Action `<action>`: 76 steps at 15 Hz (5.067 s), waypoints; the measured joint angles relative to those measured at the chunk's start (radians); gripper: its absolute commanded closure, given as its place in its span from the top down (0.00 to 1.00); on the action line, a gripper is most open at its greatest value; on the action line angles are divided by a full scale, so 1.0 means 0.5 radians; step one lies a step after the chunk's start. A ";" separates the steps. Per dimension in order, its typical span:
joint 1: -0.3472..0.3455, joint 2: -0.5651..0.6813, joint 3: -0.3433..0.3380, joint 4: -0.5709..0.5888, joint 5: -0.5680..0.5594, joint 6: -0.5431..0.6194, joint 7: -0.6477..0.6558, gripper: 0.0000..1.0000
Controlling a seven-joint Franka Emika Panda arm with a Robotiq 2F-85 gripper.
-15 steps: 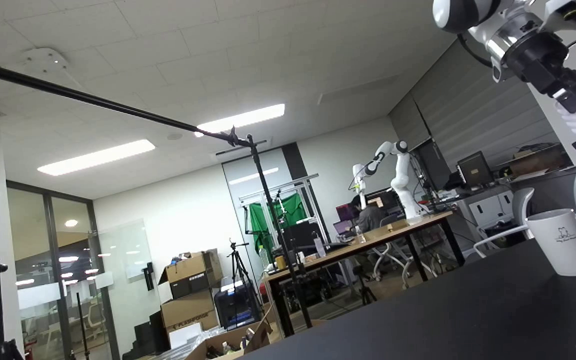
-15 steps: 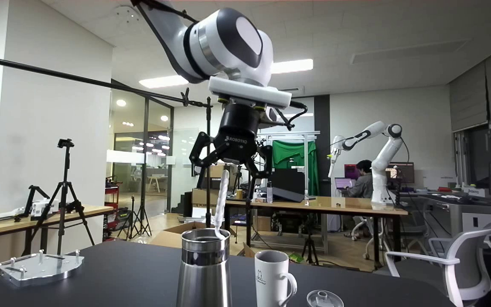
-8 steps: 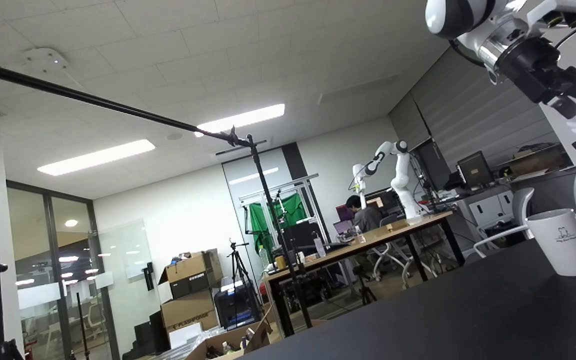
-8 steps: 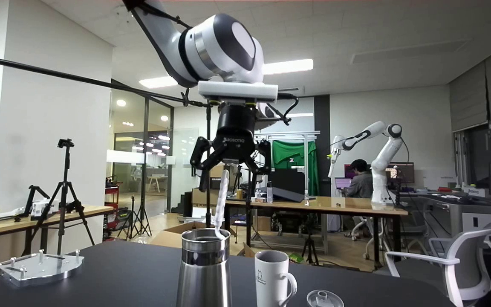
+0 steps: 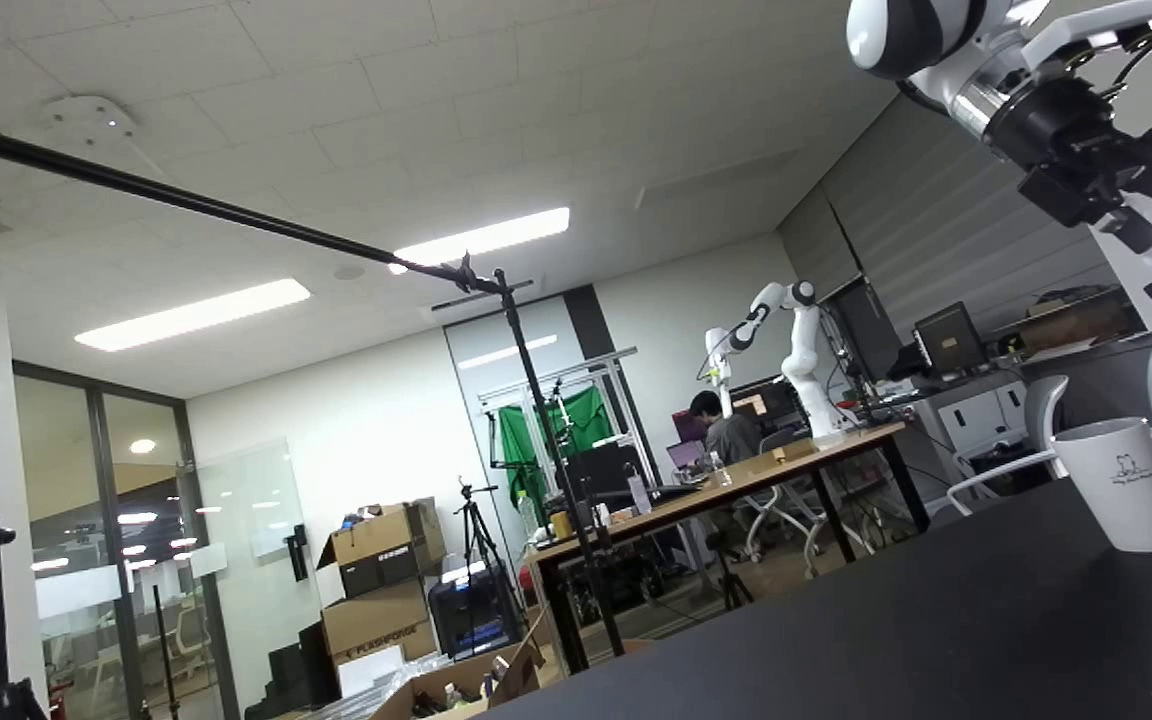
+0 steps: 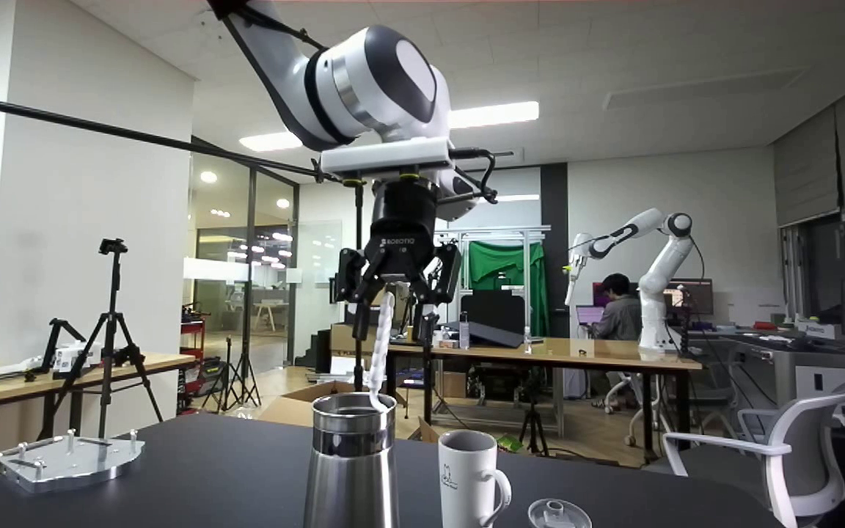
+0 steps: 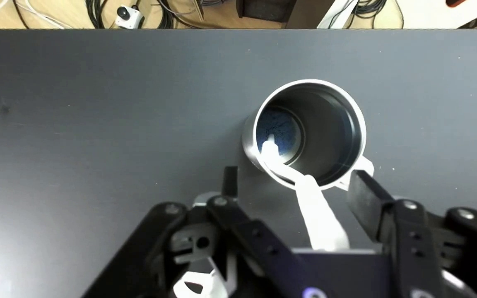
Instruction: Move the brush inside the silver flask up and down
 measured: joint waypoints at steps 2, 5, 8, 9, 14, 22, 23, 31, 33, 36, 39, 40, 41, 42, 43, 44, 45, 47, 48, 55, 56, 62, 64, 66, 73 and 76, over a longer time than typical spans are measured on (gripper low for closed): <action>0.000 0.000 0.000 -0.005 0.019 0.031 0.032 0.26; 0.000 -0.003 0.000 -0.018 0.045 0.069 0.047 0.05; 0.000 -0.029 0.001 -0.068 0.092 0.125 0.046 0.04; 0.000 -0.048 0.002 -0.096 0.105 0.145 0.045 0.04; 0.001 -0.268 0.010 -0.325 0.103 0.194 0.034 0.04; 0.000 -0.883 0.010 -0.708 -0.068 0.214 -0.018 0.04; 0.000 -0.955 0.010 -0.718 -0.089 0.211 -0.023 0.04; 0.023 -1.142 -0.028 -0.697 -0.086 0.183 -0.118 0.04; 0.032 -1.097 -0.051 -0.710 -0.086 0.193 -0.149 0.04; 0.033 -0.976 -0.087 -0.771 -0.086 0.240 -0.174 0.04; 0.033 -0.832 -0.103 -0.826 -0.086 0.336 -0.181 0.04; 0.033 -0.790 -0.104 -0.831 -0.086 0.358 -0.181 0.04; 0.033 -0.753 -0.104 -0.832 -0.086 0.373 -0.181 0.04; 0.033 -0.729 -0.104 -0.828 -0.086 0.387 -0.182 0.04; 0.034 -0.721 -0.102 -0.818 -0.085 0.389 -0.186 0.04; 0.035 -0.722 -0.099 -0.811 -0.085 0.388 -0.190 0.04; 0.036 -0.727 -0.095 -0.803 -0.085 0.382 -0.194 0.04; 0.041 -0.751 -0.086 -0.769 -0.085 0.350 -0.202 0.04; 0.046 -0.776 -0.083 -0.741 -0.085 0.314 -0.212 0.04; 0.060 -0.989 -0.093 -0.515 -0.079 0.021 -0.282 0.04; 0.060 -0.986 -0.104 -0.517 -0.070 0.019 -0.284 0.04; 0.059 -0.787 -0.170 -0.672 -0.018 0.177 -0.299 0.04; 0.060 -0.703 -0.169 -0.713 0.001 0.249 -0.300 0.04; 0.060 -0.644 -0.167 -0.719 0.016 0.285 -0.306 0.04; 0.065 -0.744 -0.129 -0.606 0.042 0.171 -0.351 0.04; 0.066 -0.872 -0.126 -0.498 0.042 0.048 -0.391 0.04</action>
